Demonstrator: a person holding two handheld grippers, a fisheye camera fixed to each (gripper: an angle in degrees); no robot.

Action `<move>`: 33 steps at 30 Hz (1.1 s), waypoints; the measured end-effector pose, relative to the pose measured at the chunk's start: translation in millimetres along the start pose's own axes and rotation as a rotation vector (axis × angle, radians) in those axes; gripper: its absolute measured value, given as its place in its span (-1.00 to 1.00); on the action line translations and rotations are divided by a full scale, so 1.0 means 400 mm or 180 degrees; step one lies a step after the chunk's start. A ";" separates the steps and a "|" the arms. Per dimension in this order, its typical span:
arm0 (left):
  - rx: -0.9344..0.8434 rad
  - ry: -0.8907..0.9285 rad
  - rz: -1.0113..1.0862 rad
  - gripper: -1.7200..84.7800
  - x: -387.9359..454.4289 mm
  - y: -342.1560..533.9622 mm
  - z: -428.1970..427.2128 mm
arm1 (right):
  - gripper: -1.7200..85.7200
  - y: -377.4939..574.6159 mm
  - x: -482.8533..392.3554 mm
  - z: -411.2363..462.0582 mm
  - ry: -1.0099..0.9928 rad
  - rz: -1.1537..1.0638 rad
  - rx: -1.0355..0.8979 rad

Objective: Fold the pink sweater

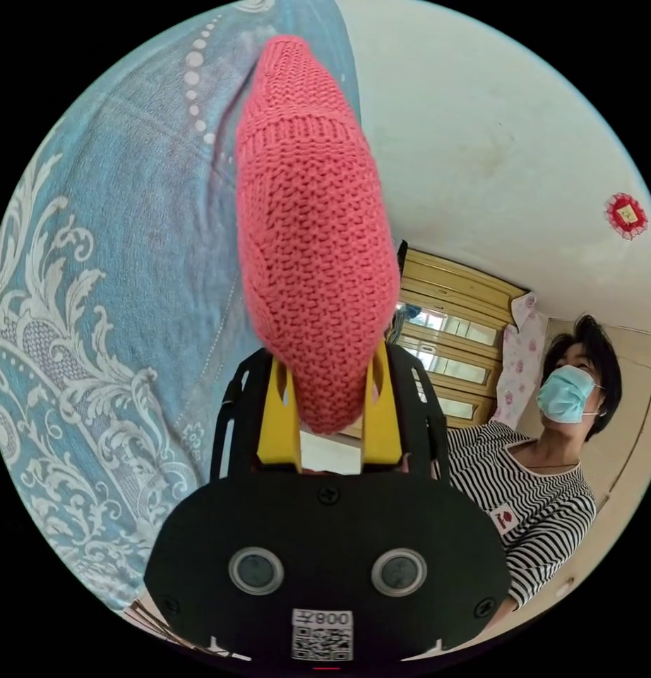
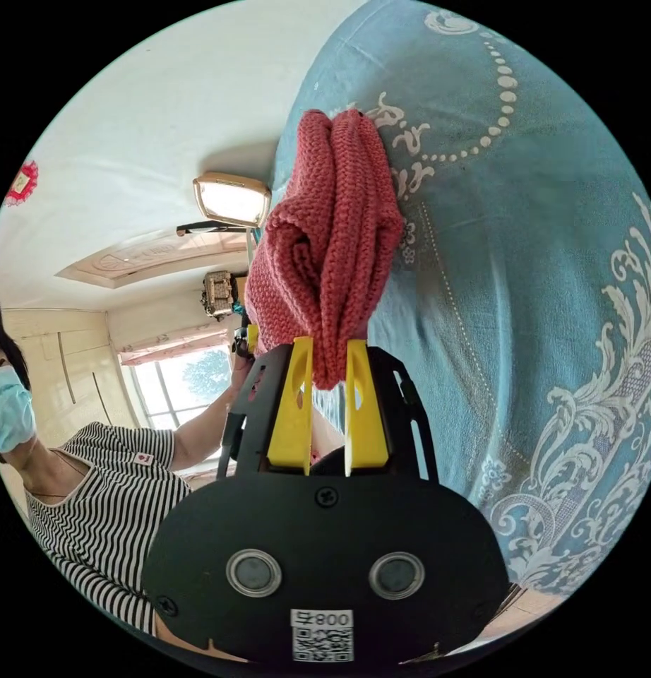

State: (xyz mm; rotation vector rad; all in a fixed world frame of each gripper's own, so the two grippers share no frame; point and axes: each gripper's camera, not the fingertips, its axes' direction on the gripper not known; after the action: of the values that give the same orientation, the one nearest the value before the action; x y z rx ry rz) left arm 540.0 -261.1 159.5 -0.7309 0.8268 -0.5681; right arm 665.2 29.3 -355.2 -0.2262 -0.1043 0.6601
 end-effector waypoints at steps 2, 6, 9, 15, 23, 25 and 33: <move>-0.0059 0.0017 0.0010 -0.61 0.053 0.008 0.027 | -0.79 0.020 -0.006 -0.043 -0.0030 -0.0019 -0.0014; -0.0208 0.0061 -0.0031 -0.62 0.132 0.033 0.066 | -0.79 0.072 -0.016 -0.101 -0.0065 0.0007 -0.0050; -0.0368 0.0060 -0.0103 -0.63 0.189 0.052 0.100 | -0.79 0.119 -0.021 -0.136 0.0005 0.0085 -0.0059; -0.0680 0.0021 -0.0144 -0.65 0.283 0.023 0.168 | -0.80 0.163 -0.010 -0.206 0.0080 0.0241 0.0096; -0.0603 -0.0067 0.0071 -0.67 0.476 -0.138 0.317 | -0.81 0.056 0.054 -0.443 -0.0086 -0.0137 0.0241; -0.0526 -0.0075 0.0151 -0.67 0.535 -0.187 0.369 | -0.81 0.013 0.070 -0.530 -0.0193 -0.0259 0.0285; -0.0230 0.0224 0.0920 -0.69 0.884 -0.509 0.676 | -0.81 -0.201 -0.017 -1.047 0.0155 -0.1247 0.0643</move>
State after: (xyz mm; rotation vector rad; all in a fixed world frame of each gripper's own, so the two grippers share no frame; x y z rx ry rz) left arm 922.9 -540.2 282.4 -0.6452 1.0025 -0.3069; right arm 777.8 -109.7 -742.2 -0.0240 -0.0326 0.2719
